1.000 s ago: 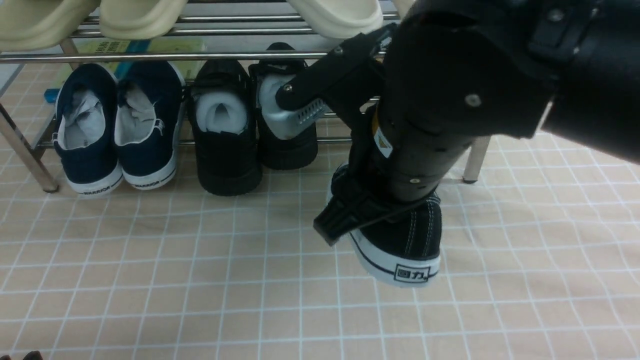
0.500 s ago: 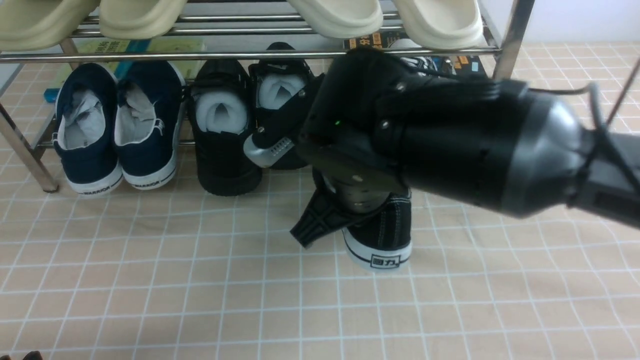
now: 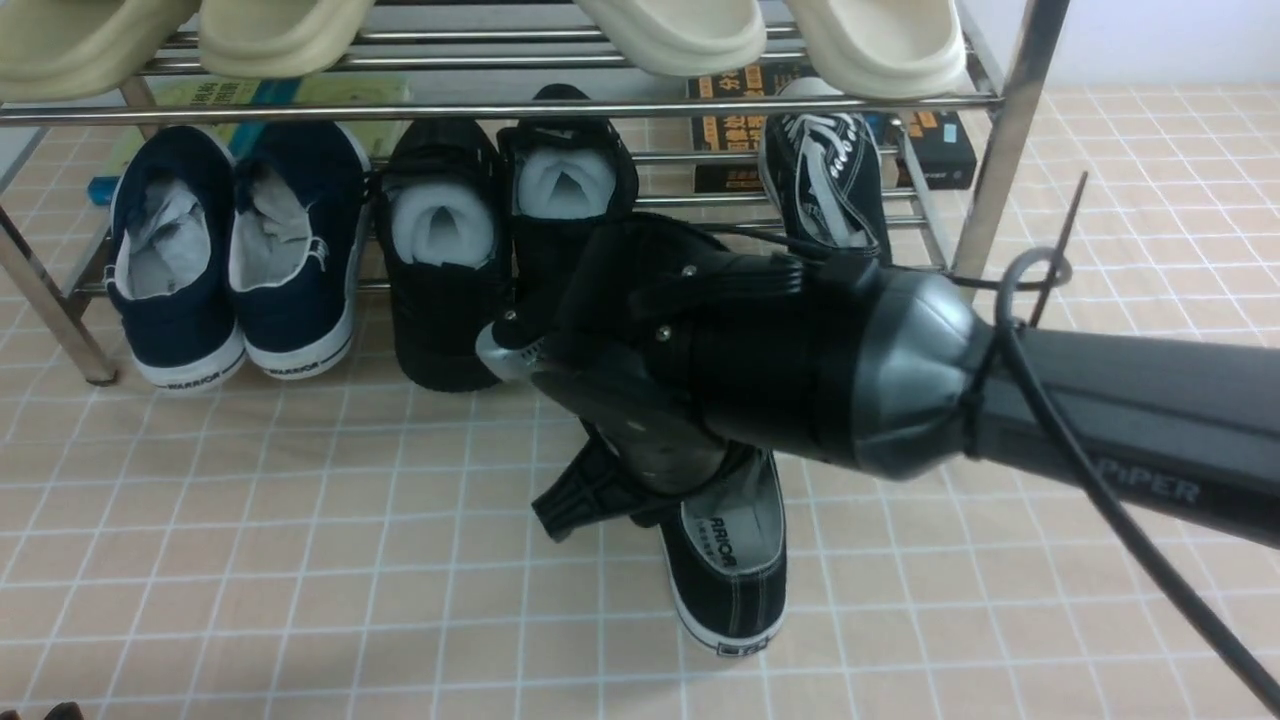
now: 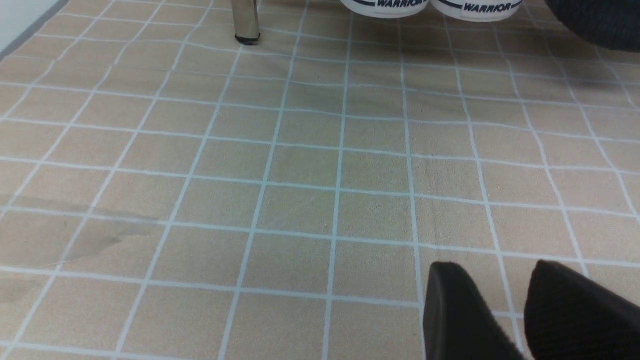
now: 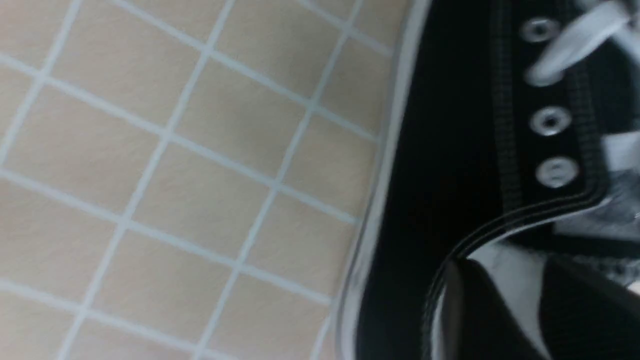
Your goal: Take the shoes off the shelf from the light coffee tablecloth by hand.
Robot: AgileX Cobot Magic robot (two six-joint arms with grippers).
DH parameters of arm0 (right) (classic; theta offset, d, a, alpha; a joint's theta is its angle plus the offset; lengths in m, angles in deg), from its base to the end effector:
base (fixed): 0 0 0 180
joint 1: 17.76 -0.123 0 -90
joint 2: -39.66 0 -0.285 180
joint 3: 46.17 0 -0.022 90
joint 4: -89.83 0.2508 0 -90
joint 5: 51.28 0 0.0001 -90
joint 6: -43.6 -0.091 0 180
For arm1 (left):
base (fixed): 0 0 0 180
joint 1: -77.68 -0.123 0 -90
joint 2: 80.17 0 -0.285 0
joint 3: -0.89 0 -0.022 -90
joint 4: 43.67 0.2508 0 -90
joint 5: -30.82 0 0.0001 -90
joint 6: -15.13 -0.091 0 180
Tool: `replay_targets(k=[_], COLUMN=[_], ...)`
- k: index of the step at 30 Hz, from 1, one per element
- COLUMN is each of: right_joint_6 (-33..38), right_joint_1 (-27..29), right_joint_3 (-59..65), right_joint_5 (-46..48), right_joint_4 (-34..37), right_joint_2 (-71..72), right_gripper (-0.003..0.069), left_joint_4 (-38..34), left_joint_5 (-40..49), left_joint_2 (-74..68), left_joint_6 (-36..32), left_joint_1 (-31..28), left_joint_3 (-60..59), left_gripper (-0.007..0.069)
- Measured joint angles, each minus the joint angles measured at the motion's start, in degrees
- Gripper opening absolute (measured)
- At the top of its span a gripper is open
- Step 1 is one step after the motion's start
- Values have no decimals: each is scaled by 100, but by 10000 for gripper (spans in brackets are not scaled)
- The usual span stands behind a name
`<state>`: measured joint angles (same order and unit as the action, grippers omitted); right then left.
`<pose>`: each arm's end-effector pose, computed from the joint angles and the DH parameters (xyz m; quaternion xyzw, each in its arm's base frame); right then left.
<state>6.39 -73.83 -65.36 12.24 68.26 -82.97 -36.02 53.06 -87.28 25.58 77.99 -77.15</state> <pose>0.2618 0.3355 0.2430 -0.2229 0.9523 -0.0397 0.2045 0.0520 0.0043 0.1744 -0.0364 0.8040 0.0013 0.5935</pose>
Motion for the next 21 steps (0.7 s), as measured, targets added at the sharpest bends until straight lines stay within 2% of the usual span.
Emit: replay_targets(k=[2, 3, 4, 7, 8, 9, 10, 12, 13, 17, 20, 21], right_joint_6=[321, 362, 734, 1423, 1462, 1738, 1827, 1924, 1960, 1979, 1985, 1985], right_joint_1=[7, 7, 43, 248, 248, 468, 553, 865, 1061, 1635, 1952, 2059], right_joint_3=[-207, -232, -450, -935, -964, -1177, -1270, -1433, -1495, -1499, -1499, -1499], right_joint_5=[326, 389, 554, 630, 630, 662, 668, 694, 701, 742, 467, 295], right_joint_4=[322, 363, 524, 731, 731, 813, 818, 811, 811, 794, 794, 794], right_joint_2=[11, 11, 61, 249, 264, 388, 442, 516, 545, 486, 328, 253], right_gripper=[334, 338, 334, 225, 214, 111, 61, -2, -11, 7, 73, 117], left_joint_4=[8, 8, 13, 41, 42, 75, 87, 99, 105, 111, 118, 119], left_joint_5=[0, 0, 0, 0, 0, 0, 0, 0, 0, 0, 0, 0], left_joint_2=[0, 0, 0, 0, 0, 0, 0, 0, 0, 0, 0, 0], left_joint_6=[0, 0, 0, 0, 0, 0, 0, 0, 0, 0, 0, 0], left_joint_1=[0, 0, 0, 0, 0, 0, 0, 0, 0, 0, 0, 0], left_joint_3=[0, 0, 0, 0, 0, 0, 0, 0, 0, 0, 0, 0], left_gripper=[242, 242, 242, 242, 242, 242, 242, 242, 242, 242, 242, 242])
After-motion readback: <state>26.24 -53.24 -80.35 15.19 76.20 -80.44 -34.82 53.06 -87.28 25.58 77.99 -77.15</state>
